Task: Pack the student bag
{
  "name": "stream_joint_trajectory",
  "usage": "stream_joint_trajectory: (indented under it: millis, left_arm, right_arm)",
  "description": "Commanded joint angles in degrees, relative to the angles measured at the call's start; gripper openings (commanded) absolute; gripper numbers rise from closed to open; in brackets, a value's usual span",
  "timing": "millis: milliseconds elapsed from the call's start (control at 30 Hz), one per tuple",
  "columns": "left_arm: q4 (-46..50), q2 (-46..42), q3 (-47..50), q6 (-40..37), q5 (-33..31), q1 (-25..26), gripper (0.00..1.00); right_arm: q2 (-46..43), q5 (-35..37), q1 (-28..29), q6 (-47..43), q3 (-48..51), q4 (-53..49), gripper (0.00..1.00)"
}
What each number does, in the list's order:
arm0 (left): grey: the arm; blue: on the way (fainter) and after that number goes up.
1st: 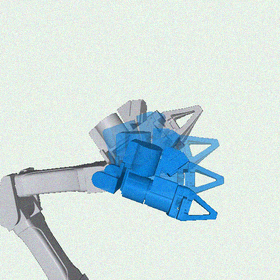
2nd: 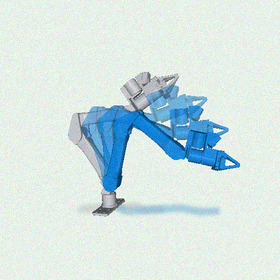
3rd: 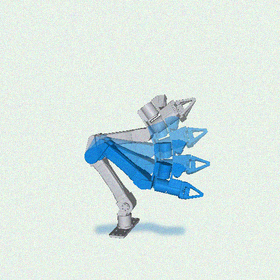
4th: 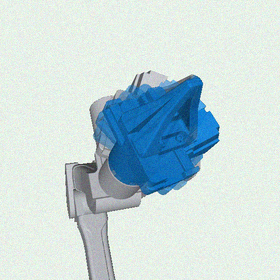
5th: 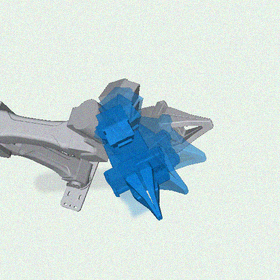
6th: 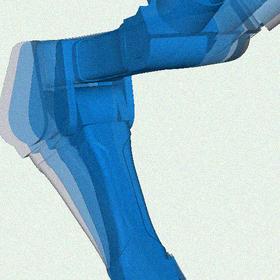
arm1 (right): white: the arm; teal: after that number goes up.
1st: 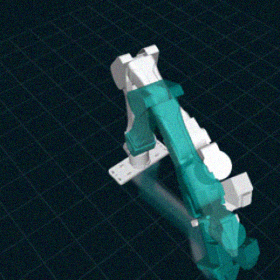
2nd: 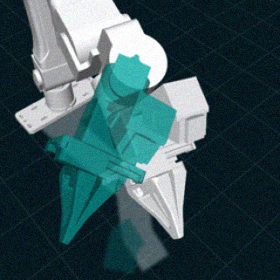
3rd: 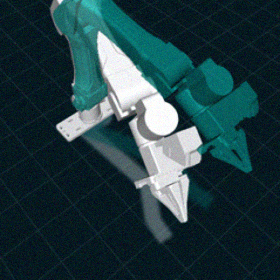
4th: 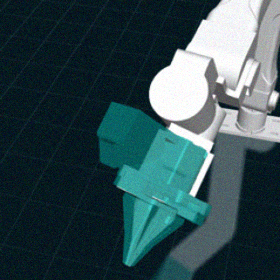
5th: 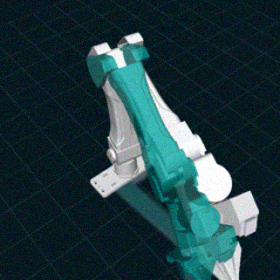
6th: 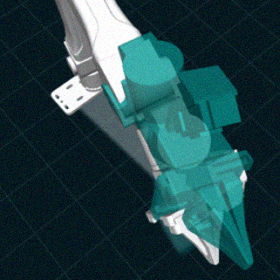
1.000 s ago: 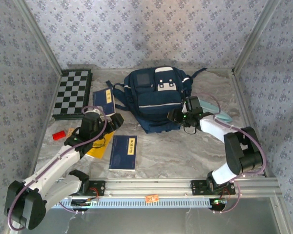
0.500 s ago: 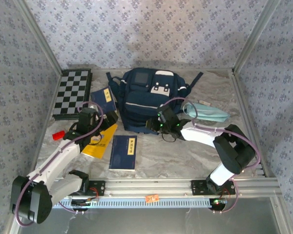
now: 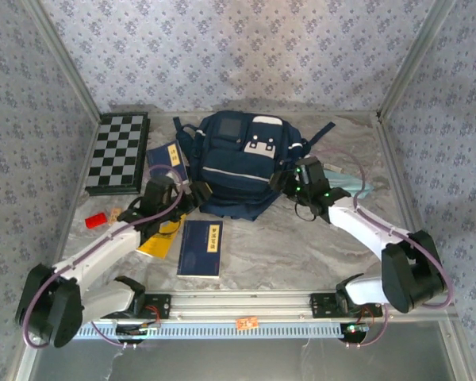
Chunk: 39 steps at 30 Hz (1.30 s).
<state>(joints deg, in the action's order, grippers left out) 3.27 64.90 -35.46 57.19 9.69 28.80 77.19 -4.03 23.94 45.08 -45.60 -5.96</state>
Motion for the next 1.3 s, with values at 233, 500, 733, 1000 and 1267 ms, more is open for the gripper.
stream_joint_trajectory:
  millis: [233, 500, 733, 1000, 1267]
  left_arm:
    - [-6.1, 13.9, -8.7, 2.9, -2.7, 7.3, 1.0]
    - [-4.5, 20.5, -12.5, 1.2, -4.5, 7.5, 1.0]
    - [-3.1, 23.6, -14.1, 0.2, -5.5, 7.4, 1.0]
    - [-2.3, 26.0, -15.2, -0.5, -5.0, 6.7, 1.0]
    - [-2.5, 27.6, -16.5, -1.9, -5.0, 5.4, 1.0]
  right_arm:
    - [11.8, -7.6, -10.2, -7.8, -3.8, 3.7, 0.75]
    - [21.3, -9.7, -17.3, -11.3, -10.9, 5.2, 0.76]
    - [28.5, -10.6, -16.9, -9.6, -20.0, -1.1, 0.78]
    - [35.3, -8.9, -14.1, -5.4, -26.9, -3.6, 0.76]
    - [34.3, -11.9, -13.9, -4.4, -26.0, -0.9, 0.35]
